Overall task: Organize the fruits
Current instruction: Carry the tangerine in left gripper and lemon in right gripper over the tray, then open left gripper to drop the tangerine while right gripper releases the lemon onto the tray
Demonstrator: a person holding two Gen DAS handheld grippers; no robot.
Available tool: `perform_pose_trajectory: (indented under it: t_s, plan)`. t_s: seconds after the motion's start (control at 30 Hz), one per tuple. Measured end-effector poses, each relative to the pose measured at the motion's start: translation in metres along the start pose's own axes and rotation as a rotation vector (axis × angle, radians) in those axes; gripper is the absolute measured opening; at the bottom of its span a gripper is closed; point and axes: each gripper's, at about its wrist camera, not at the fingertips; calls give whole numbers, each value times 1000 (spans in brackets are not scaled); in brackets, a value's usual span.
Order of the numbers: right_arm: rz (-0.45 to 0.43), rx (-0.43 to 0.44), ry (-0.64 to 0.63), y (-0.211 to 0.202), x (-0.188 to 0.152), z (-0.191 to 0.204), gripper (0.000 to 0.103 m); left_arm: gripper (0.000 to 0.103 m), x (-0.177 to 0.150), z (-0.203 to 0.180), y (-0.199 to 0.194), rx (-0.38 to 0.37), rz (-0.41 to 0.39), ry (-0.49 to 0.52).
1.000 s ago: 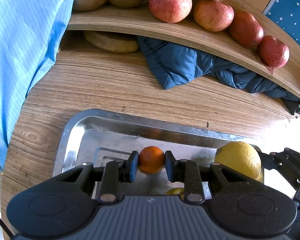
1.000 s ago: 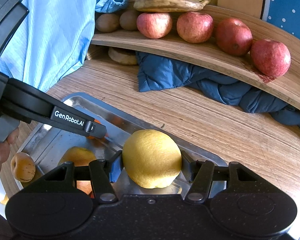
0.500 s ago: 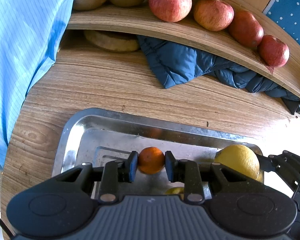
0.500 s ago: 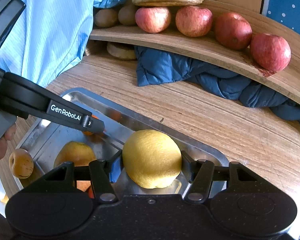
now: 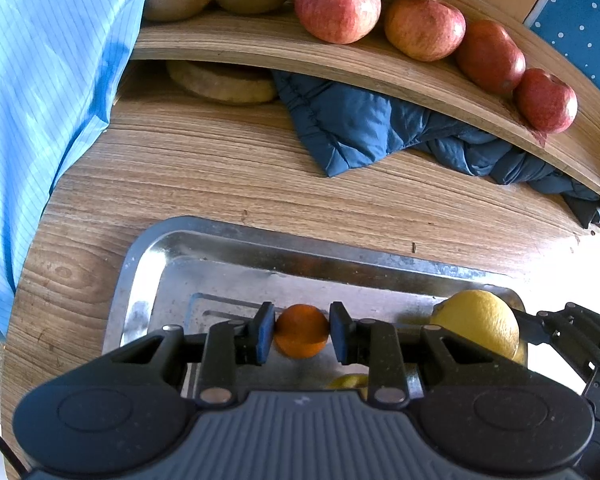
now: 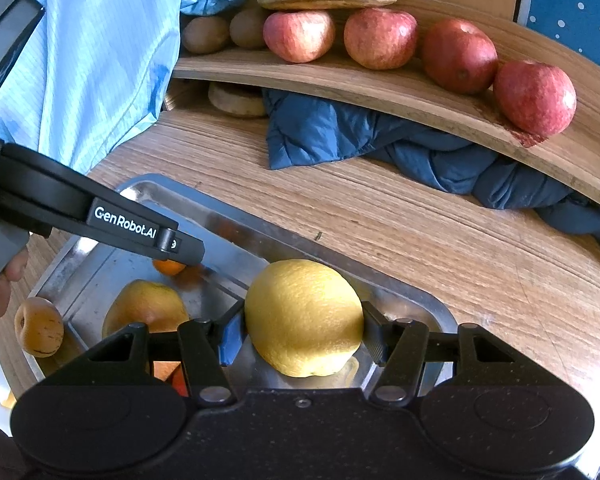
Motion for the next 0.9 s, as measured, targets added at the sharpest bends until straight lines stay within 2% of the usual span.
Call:
perform_pose_trajectory:
  t_s: [0.2,0.53,0.67,0.9]
  plan:
    - [-6,-1,4,0,0,-1,61,33,0,0,0,3,2,1]
    - [-28,8,-9,-6,1,2,62,46,-2,4,-4,28,0,-18]
    - [-33,6,-10,-8,2,2,65,54,-5,9,-7,41,-3,-30]
    - [-48,0,-6,-14,1,1,70,58,-9,13,-14,66,-16,-47]
Point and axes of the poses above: each gripper's, at about its wrist camera, not at the fingertips, and y roughly the way its jaws point, z to its left, x to its top, and after that the axes turned 13 degrees about y, right-handed
